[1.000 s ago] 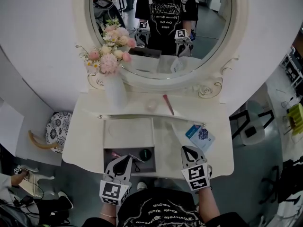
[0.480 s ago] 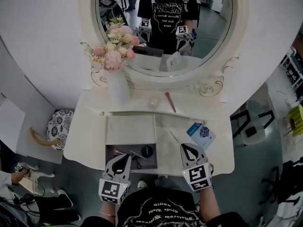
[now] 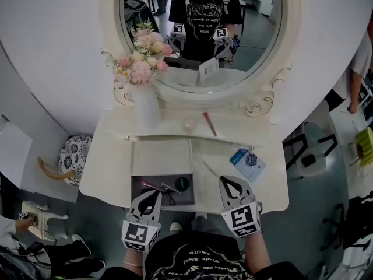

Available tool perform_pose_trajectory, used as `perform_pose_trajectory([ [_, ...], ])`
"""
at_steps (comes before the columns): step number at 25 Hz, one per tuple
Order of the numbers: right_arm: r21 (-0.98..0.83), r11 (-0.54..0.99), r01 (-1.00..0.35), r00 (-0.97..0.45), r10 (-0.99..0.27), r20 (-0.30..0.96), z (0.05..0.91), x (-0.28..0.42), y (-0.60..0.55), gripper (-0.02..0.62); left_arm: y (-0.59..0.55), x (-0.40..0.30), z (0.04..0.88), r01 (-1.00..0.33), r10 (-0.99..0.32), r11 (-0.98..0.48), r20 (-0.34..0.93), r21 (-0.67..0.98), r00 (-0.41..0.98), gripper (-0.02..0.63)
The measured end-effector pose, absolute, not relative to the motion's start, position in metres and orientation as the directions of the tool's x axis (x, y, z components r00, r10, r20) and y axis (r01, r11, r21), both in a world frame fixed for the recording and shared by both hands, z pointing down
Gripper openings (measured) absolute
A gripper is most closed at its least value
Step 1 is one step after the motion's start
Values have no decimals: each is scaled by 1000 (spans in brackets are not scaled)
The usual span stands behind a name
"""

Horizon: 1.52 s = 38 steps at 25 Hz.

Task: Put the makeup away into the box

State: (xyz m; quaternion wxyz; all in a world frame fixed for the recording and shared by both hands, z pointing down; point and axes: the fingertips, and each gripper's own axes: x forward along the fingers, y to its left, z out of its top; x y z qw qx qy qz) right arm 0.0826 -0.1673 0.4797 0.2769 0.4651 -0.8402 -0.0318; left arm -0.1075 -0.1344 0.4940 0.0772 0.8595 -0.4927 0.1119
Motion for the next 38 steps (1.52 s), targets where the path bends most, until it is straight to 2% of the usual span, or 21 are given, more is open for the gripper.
perform_pose_trajectory([
  [17,318,611,-725,-488,-781,390,462,50,-143,8,-115,-136,494,-895,-858,-446,275,19,434,17],
  [38,317,751,-579,-637,-660,398,451,-11,-127,8,-105,-163,496,-924,-886,-381,278,23,372,17],
])
